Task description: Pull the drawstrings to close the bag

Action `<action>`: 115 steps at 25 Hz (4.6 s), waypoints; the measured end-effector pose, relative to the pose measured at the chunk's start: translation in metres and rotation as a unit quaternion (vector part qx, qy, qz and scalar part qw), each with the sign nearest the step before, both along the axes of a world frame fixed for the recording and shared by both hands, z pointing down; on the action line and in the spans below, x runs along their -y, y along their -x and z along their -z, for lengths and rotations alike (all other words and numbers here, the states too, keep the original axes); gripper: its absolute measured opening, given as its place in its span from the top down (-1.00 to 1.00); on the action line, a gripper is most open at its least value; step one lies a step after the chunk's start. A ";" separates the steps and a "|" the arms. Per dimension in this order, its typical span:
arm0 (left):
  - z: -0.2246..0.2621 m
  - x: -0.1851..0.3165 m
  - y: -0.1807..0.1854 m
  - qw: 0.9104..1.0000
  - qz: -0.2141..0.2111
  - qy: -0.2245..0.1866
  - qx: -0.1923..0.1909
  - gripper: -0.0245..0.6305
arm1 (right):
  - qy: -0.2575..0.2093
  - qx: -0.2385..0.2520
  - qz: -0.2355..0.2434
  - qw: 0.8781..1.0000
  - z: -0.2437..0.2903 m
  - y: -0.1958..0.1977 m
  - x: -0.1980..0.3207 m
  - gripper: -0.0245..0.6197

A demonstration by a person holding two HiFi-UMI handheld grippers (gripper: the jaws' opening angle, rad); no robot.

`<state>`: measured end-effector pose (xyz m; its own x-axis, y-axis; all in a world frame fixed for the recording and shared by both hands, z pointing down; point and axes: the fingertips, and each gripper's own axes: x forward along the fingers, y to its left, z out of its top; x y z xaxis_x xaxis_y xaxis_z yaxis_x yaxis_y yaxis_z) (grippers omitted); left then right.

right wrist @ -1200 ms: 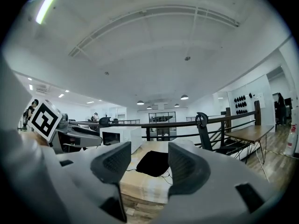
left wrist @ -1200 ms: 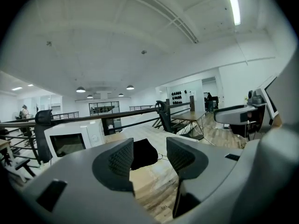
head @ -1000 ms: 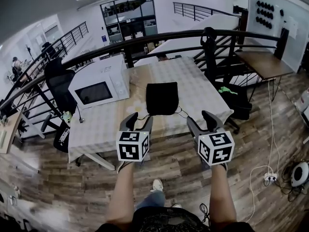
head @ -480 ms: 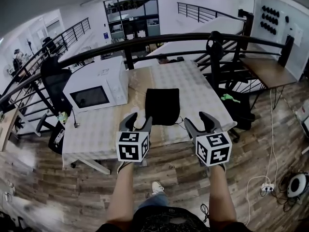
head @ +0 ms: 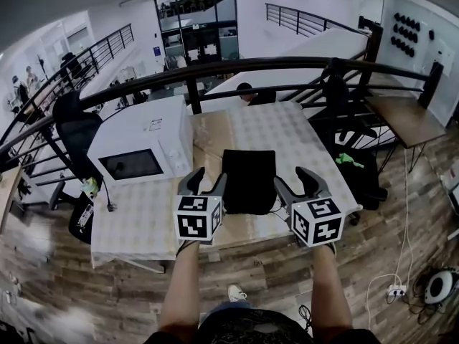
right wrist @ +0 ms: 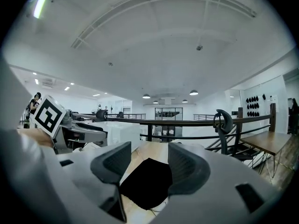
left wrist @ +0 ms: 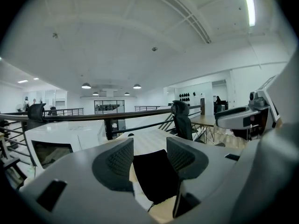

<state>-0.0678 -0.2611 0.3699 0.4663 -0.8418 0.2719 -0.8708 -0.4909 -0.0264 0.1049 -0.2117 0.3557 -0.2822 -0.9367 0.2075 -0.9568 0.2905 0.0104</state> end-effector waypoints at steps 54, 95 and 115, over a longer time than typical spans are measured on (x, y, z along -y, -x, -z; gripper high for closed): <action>-0.017 0.091 -0.035 0.999 0.043 -0.003 0.019 0.25 | 0.001 -0.003 0.100 0.995 -0.013 -0.039 0.120 0.20; -0.214 0.034 -0.011 0.969 -0.070 0.190 0.142 0.25 | 0.219 -0.081 0.250 0.940 -0.214 -0.009 0.065 0.21; -0.285 0.007 0.000 0.915 -0.172 0.271 0.244 0.25 | 0.301 -0.133 0.291 0.898 -0.280 0.004 0.034 0.21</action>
